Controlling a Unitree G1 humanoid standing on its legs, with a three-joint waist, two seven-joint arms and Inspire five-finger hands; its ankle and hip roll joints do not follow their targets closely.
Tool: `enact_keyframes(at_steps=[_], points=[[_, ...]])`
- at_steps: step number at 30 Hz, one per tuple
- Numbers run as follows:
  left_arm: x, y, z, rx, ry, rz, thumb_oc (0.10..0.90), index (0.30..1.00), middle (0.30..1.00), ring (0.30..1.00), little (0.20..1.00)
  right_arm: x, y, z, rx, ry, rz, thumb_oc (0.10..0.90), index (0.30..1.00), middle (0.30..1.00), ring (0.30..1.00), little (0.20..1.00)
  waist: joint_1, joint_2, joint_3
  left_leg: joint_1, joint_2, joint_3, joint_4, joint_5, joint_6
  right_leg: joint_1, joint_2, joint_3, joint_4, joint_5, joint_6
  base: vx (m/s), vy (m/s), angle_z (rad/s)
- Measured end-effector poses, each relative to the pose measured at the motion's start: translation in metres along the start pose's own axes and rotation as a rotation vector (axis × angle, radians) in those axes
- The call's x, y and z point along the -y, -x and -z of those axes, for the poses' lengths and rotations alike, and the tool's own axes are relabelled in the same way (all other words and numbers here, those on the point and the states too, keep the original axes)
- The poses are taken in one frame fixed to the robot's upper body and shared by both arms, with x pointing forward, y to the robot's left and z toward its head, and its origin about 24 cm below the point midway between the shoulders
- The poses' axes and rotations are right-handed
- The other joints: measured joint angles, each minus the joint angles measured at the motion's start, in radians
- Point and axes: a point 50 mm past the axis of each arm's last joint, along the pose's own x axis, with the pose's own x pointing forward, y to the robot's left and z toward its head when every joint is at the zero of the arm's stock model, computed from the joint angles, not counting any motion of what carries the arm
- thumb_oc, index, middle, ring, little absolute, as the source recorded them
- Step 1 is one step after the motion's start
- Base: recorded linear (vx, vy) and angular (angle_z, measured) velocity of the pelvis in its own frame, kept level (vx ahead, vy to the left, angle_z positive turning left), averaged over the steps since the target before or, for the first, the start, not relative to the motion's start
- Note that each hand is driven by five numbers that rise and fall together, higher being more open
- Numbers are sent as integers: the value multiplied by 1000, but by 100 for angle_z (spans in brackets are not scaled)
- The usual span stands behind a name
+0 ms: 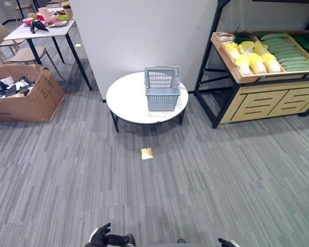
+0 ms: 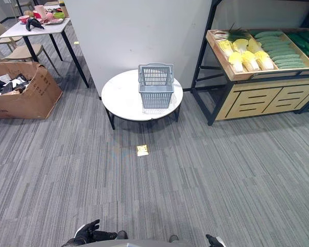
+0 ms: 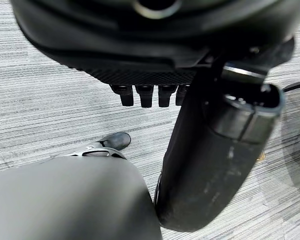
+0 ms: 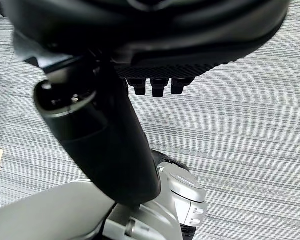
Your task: Get the vegetables into the basket
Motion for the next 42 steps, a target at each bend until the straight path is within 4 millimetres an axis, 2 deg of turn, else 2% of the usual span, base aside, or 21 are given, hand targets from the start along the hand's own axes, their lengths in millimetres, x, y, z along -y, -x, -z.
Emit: enact_keyframes(at_steps=[39,42], points=[[0,1,6,-14,3,-6,900,1000,1000,1000,1000,-1,1,3,-7,-1,1,900,1000,1000,1000,1000,0,10,-8,11,12,3,0,2,-7,9,5,4,0,-3,2,-4,-3,0],[1,0,0,1,2,-8,900,1000,1000,1000,1000,3,0,-2,9,1,8,900,1000,1000,1000,1000,-1,19,14,-6,16,2,0,4,-5,-42,14,9,72,-30,1,-57,-69,-1]])
